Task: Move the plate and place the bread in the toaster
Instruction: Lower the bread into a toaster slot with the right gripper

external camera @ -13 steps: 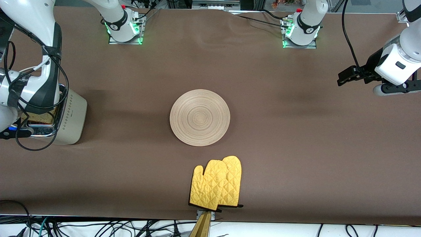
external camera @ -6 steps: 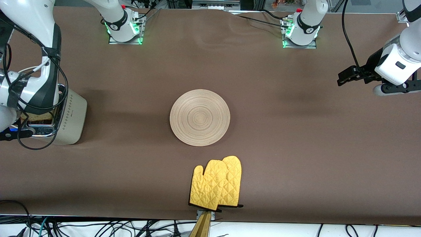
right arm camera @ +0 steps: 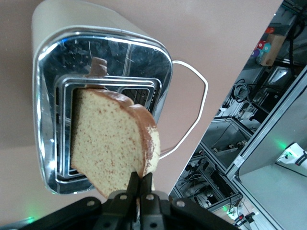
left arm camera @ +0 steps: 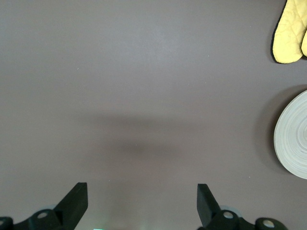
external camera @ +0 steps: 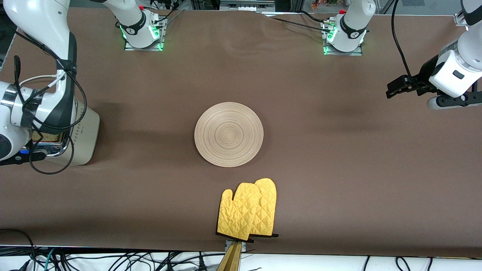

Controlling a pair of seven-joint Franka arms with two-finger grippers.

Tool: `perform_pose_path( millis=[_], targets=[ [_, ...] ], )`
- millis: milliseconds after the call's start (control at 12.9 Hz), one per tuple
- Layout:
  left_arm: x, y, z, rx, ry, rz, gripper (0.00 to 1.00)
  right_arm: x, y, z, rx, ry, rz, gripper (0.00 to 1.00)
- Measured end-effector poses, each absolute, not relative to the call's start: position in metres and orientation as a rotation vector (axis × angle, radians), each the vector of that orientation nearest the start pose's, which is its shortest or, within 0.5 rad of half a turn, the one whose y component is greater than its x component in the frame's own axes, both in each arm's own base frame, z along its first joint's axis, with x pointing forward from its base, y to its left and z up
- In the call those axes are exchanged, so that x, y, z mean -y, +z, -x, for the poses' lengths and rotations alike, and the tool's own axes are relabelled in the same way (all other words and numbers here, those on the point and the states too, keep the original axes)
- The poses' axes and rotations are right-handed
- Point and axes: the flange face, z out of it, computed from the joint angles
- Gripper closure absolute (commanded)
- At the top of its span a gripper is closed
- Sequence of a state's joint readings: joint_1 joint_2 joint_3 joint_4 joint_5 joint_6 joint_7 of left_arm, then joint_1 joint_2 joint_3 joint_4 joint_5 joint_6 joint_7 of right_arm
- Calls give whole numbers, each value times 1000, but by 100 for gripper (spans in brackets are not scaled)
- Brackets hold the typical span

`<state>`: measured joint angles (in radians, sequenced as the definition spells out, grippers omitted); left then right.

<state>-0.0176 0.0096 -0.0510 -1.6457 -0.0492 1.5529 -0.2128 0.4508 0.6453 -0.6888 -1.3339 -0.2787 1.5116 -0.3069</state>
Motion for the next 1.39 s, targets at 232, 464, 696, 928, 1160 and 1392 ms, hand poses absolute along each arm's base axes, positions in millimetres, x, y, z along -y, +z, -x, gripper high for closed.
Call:
perform_pose_path(
  millis=[232, 464, 696, 928, 1160, 1392],
  targets=[
    [43, 583, -550, 231, 172, 3163, 0, 85, 418, -662, -88, -621, -2475, 100],
    [43, 583, -550, 231, 172, 3163, 0, 86, 424, -659, 48, -594, -2456, 100],
    [43, 583, -550, 231, 173, 3163, 0, 82, 425, -656, 125, -598, -2440, 100],
    [43, 582, -550, 231, 173, 3163, 0, 79, 426, -654, 169, -598, -2427, 100],
    [43, 582, -550, 231, 173, 3163, 0, 71, 424, -653, 199, -591, -2416, 100],
    [43, 582, -550, 231, 173, 3163, 0, 66, 415, -651, 195, -608, -2410, 100]
  ],
)
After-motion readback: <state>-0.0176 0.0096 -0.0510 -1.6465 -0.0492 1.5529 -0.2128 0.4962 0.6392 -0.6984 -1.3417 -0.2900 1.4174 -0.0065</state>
